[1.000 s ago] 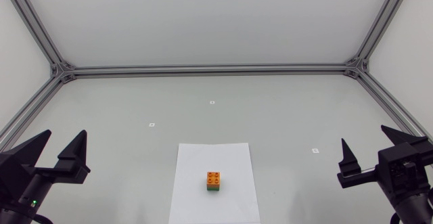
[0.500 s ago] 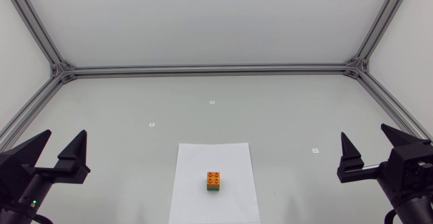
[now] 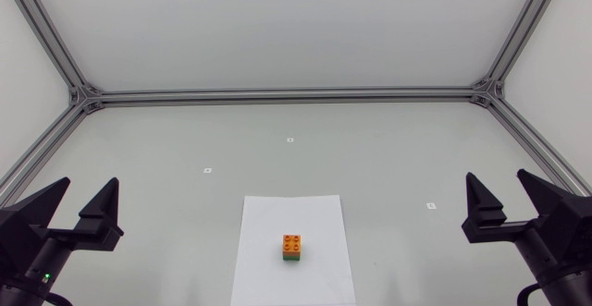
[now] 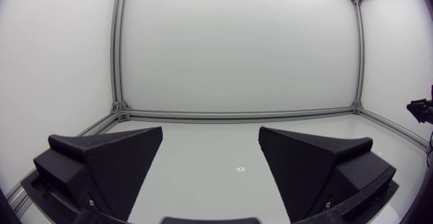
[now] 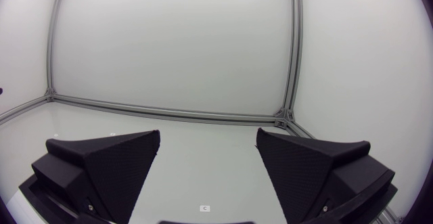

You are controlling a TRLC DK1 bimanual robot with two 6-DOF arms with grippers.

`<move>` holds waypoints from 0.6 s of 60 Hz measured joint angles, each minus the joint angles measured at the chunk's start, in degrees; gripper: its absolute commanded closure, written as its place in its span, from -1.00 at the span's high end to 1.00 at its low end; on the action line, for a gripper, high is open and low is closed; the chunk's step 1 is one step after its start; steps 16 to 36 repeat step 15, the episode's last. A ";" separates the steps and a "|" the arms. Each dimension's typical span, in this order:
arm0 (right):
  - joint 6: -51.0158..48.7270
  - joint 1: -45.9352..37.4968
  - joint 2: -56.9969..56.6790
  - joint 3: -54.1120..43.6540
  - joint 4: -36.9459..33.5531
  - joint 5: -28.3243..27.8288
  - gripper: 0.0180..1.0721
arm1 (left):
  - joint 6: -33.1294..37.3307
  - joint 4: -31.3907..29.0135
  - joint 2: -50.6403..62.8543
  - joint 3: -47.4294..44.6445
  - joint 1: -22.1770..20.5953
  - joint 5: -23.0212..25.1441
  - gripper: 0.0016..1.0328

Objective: Pick up the orange 2x2 brick with the right arm and stack it on top of the green 2x2 brick in the center

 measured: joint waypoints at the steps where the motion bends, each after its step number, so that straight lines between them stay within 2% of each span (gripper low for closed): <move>1: 0.39 0.04 -0.09 0.00 0.00 0.00 0.93 | 0.00 0.00 0.00 0.00 0.00 -0.02 0.92; 36: 2.05 0.26 -0.26 0.00 0.00 -0.13 0.93 | -0.02 0.00 0.00 0.00 0.02 0.00 0.92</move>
